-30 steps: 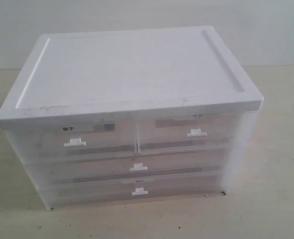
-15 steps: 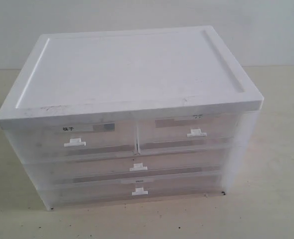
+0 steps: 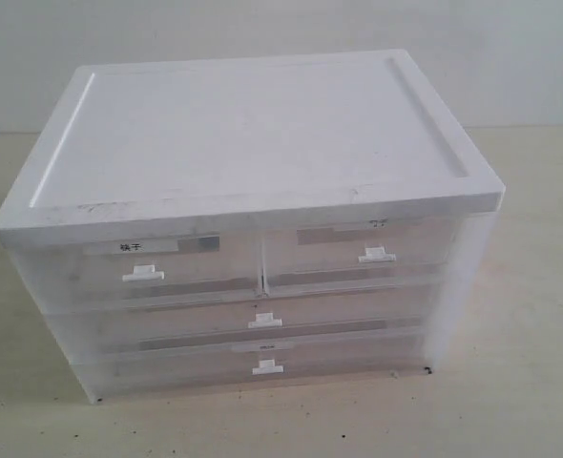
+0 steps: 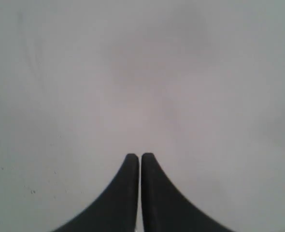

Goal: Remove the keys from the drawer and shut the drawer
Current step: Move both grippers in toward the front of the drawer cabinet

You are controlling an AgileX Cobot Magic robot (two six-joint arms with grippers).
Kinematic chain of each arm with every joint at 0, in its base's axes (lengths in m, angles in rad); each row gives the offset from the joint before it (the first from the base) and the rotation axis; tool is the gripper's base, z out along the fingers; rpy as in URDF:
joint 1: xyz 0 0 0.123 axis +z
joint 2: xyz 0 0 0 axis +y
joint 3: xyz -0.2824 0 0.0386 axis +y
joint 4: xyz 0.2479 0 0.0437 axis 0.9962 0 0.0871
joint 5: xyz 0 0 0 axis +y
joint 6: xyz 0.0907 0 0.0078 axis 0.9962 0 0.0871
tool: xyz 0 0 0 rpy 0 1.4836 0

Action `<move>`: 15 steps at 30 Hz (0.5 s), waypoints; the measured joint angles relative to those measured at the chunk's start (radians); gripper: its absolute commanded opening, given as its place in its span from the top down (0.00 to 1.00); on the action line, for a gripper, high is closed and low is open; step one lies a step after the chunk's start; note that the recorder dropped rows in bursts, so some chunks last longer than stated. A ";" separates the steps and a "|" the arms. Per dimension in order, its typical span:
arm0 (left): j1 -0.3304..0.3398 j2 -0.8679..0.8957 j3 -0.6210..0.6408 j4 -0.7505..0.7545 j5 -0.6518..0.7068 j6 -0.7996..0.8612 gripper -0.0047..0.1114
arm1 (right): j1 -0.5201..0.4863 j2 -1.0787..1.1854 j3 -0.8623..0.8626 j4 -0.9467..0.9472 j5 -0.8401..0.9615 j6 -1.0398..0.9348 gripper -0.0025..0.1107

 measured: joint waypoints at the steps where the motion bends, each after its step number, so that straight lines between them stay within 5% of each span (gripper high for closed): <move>1: 0.000 0.000 0.000 0.009 -0.038 -0.037 0.92 | 0.000 0.000 -0.022 -0.005 0.000 0.004 0.98; 5: 0.000 0.066 -0.020 0.338 -0.317 -0.267 0.92 | 0.000 0.089 -0.159 -0.188 -0.017 0.142 0.98; 8: 0.000 0.248 -0.096 0.749 -0.494 -0.455 0.92 | 0.000 0.218 -0.223 -0.624 -0.087 0.463 0.98; 12: 0.000 0.500 -0.100 0.982 -0.629 -0.470 0.92 | 0.000 0.400 -0.262 -1.001 -0.365 0.641 0.98; 15: 0.000 0.683 -0.097 1.018 -0.684 -0.381 0.92 | 0.000 0.542 -0.265 -1.120 -0.532 0.659 0.98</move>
